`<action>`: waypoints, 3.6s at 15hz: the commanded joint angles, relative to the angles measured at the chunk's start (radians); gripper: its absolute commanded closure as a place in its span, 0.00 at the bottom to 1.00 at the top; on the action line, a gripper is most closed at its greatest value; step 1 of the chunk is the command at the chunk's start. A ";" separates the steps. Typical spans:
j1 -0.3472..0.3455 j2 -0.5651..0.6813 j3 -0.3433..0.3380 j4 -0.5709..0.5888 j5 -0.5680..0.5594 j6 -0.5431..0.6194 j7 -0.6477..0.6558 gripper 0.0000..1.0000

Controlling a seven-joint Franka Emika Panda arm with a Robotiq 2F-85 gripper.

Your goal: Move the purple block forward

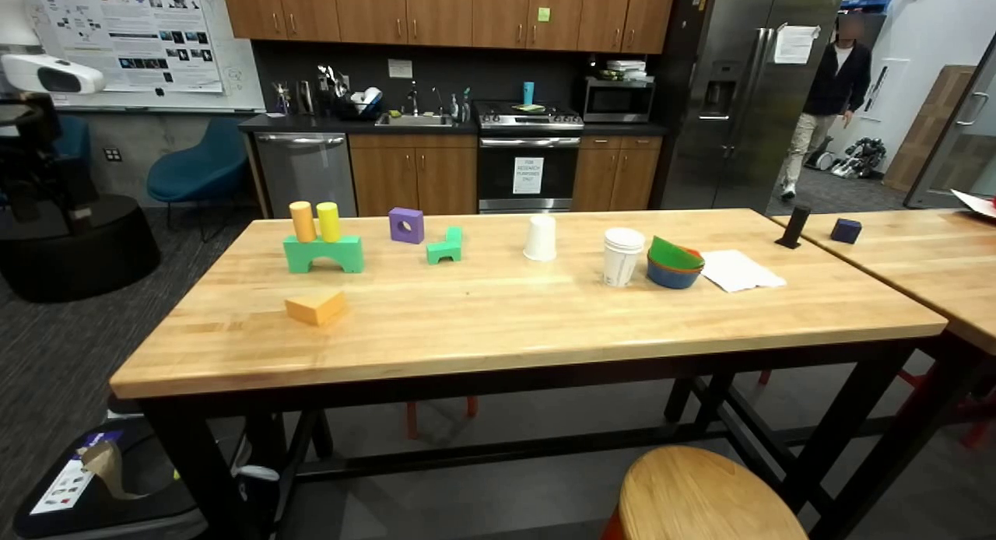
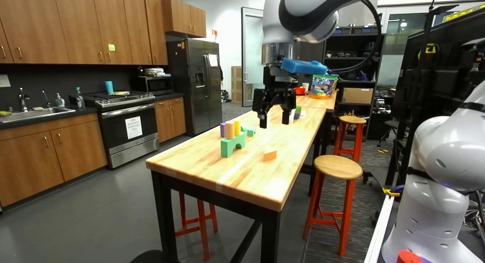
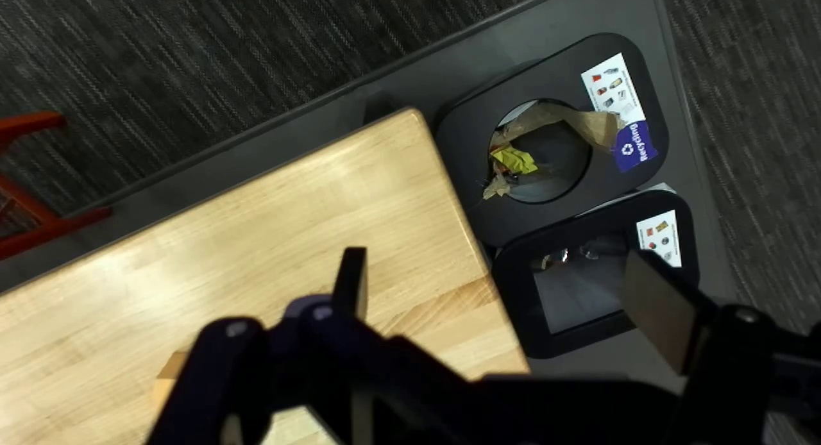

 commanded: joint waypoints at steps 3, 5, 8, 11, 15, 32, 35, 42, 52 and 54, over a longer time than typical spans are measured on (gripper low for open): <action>0.001 0.000 -0.001 0.002 -0.001 -0.002 0.000 0.00; 0.001 0.000 -0.001 0.002 -0.001 -0.002 0.000 0.00; 0.001 0.000 -0.001 0.002 -0.001 -0.002 0.000 0.00; 0.001 0.000 -0.001 0.002 -0.001 -0.002 0.000 0.00; 0.001 0.001 -0.001 0.002 -0.001 -0.002 0.000 0.00; 0.001 0.000 -0.001 0.002 -0.001 -0.002 0.000 0.00; 0.001 0.000 -0.001 0.002 -0.001 -0.002 0.000 0.00; 0.017 0.181 0.166 0.134 0.025 0.230 0.277 0.00; 0.031 0.510 0.204 0.552 -0.468 0.310 0.879 0.00; 0.047 0.530 0.170 0.576 -0.501 0.288 0.926 0.00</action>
